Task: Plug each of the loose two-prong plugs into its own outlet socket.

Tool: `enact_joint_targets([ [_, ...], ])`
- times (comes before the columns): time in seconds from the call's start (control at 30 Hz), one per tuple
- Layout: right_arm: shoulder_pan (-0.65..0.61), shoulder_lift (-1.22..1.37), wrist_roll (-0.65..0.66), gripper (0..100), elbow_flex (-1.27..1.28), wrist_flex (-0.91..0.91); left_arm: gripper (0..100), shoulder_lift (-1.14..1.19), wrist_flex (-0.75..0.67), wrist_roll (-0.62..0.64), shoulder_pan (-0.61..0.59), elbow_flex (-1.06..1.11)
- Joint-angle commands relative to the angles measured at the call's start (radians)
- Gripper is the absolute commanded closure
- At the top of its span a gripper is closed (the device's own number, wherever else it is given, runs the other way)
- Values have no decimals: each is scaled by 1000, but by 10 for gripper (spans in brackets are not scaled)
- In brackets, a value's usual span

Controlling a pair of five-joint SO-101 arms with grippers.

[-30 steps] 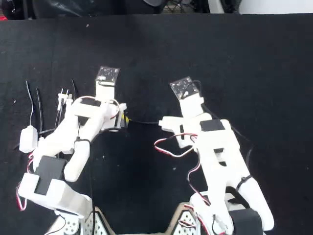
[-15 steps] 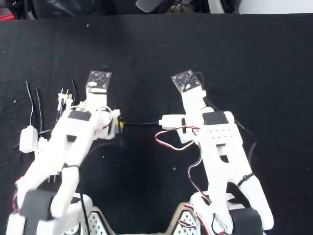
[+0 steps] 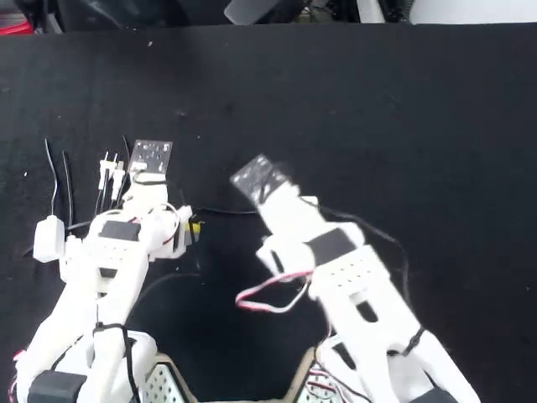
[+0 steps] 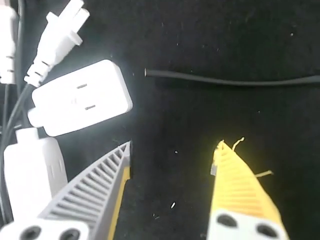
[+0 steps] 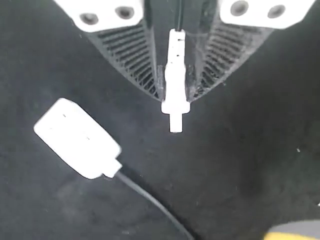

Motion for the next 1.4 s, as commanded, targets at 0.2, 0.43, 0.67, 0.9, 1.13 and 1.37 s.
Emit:
enact_joint_targets([
  [0.2, -29, -39, 6, 983, 191, -158, 737, -29, -12, 9, -18, 2],
  [0.43, -28, -39, 8, 903, 191, -77, 737, -29, -11, 9, -18, 4],
  [0.67, -28, -38, 104, 900, 199, -25, 737, -29, -9, 9, -18, 5],
  [0.9, -26, -38, 167, 898, 208, -6, 737, -29, -9, 9, -18, 5],
  [1.13, 107, -38, 222, 993, 216, -92, 737, -29, -9, 9, -18, 5],
  [1.37, 129, -39, 216, 943, 205, -158, 737, -28, -9, 9, -10, 5],
])
